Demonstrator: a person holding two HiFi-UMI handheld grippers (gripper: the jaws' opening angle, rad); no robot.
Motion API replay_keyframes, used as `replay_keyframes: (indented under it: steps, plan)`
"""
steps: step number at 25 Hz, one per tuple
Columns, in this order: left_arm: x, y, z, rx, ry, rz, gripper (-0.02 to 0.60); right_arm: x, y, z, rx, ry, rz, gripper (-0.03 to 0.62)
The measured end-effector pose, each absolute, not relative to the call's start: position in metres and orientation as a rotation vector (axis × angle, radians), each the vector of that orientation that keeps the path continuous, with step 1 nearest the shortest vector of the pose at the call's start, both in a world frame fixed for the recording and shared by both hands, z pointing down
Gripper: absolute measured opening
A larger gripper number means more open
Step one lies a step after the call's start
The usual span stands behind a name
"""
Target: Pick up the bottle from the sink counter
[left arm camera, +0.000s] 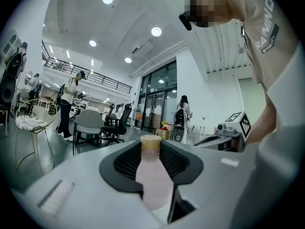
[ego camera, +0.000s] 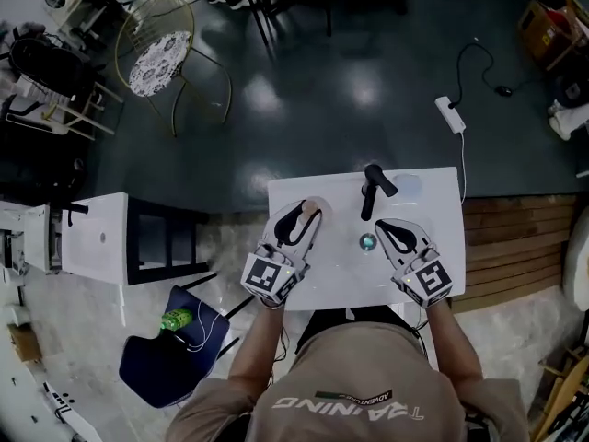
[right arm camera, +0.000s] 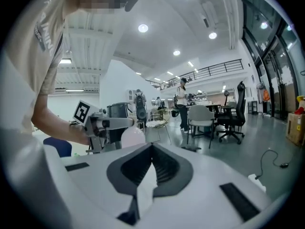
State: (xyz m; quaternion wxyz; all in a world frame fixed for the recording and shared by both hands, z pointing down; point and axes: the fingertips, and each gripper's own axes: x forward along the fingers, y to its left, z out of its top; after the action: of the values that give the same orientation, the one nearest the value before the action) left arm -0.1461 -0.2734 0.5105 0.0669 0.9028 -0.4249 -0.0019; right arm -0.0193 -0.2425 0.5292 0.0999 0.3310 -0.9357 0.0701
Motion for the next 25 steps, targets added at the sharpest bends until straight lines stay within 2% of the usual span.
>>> replay_keyframes:
  steps: [13, 25]
  plan:
    - [-0.135, -0.257, 0.433, 2.785, -1.373, -0.048, 0.129, -0.014, -0.252, 0.464, 1.011, -2.838, 0.085, 0.007]
    - [-0.141, -0.254, 0.399, 2.836, -1.423, -0.047, 0.129, -0.021, -0.27, 0.437, 1.014, -2.953, 0.165, 0.008]
